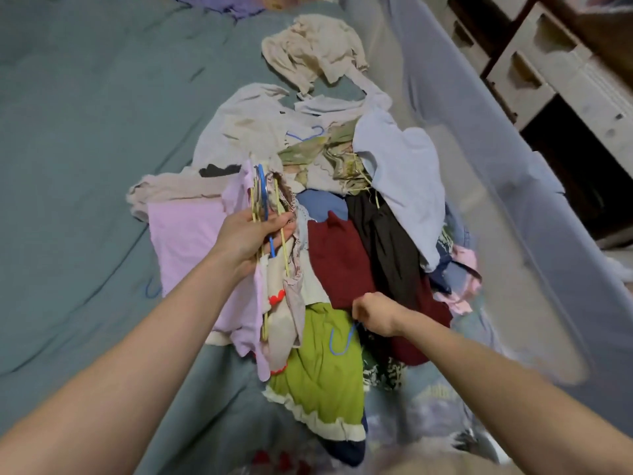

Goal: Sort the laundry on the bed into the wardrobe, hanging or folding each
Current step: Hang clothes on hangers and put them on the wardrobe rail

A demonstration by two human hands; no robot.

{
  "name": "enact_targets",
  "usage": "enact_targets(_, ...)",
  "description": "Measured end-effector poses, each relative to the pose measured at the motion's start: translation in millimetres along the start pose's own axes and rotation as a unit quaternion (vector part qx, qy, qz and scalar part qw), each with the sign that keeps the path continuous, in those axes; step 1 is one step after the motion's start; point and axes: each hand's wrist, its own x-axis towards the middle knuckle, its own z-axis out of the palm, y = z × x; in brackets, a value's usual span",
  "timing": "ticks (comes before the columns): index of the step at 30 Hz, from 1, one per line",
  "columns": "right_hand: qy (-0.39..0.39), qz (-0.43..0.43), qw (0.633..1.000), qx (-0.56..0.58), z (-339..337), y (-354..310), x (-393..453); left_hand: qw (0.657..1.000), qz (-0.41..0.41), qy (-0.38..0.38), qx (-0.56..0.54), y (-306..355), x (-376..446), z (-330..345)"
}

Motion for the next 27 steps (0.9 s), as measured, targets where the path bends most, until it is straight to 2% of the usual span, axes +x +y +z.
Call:
enact_targets(4,-0.025,0.054,0.997,-0.038,42,12,9,1.0,-0.005,-0.009,0.008,-12,7,4)
enact_targets(9,0.123,0.06,0.988,-0.07,72,23,5,1.0,-0.002,-0.015,0.012,-11,11,-1)
enact_targets(12,0.16,0.022,0.977,-0.138,84,30,8,1.0,0.0,-0.017,0.011,-10,9,-7)
enact_targets(15,0.137,-0.016,0.975,-0.176,83,30,7,1.0,0.005,-0.015,0.008,-5,7,-13)
enact_targets(17,0.132,-0.044,0.987,-0.08,71,20,0,1.0,0.006,-0.013,0.008,0,5,-17)
enact_targets(18,0.155,-0.056,0.986,0.0,61,13,-6,1.0,0.005,-0.013,0.006,3,2,-19)
enact_targets(20,0.232,-0.074,0.962,0.125,34,-1,-20,1.0,0.006,-0.013,0.004,8,-4,-20)
enact_targets(23,0.327,-0.101,0.919,0.196,-22,-21,-41,1.0,0.011,-0.013,0.002,20,-16,-17)
enact_targets(27,0.374,-0.088,0.895,0.226,-101,-52,-79,0.999,0.021,-0.035,0.01,43,-34,-6)
